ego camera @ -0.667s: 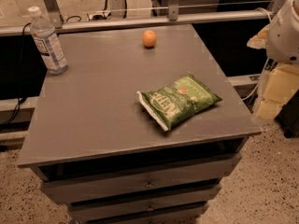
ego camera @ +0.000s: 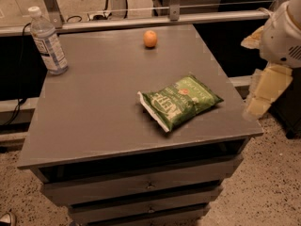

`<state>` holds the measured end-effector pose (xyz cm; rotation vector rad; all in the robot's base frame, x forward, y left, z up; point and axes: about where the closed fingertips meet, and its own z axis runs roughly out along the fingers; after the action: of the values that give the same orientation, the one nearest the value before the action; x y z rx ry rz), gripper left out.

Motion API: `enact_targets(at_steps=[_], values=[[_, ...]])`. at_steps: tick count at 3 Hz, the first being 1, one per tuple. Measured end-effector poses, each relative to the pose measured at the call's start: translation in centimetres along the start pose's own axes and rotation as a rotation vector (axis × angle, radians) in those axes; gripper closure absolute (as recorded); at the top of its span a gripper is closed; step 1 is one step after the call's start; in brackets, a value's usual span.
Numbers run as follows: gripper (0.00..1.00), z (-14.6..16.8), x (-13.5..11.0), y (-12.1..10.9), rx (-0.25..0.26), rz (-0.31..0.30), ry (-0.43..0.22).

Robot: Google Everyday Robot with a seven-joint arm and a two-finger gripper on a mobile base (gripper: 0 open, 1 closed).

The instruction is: Move orange near green jalapeno chip bag

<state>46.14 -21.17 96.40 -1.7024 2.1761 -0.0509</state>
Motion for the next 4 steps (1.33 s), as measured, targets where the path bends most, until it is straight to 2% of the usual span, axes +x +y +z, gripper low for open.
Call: enact_targets(at_steps=[1, 2, 3, 4], values=[[0.00, 4.7, -3.1, -3.9, 0.000, -0.020, -0.165], [0.00, 9.4, -7.0, -7.8, 0.006, -0.017, -0.301], [0.00, 13.2, -11.1, -11.9, 0.014, 0.018, -0.414], [0.00, 16.2, -14.2, -15.8, -0.001, 0.104, -0.498]])
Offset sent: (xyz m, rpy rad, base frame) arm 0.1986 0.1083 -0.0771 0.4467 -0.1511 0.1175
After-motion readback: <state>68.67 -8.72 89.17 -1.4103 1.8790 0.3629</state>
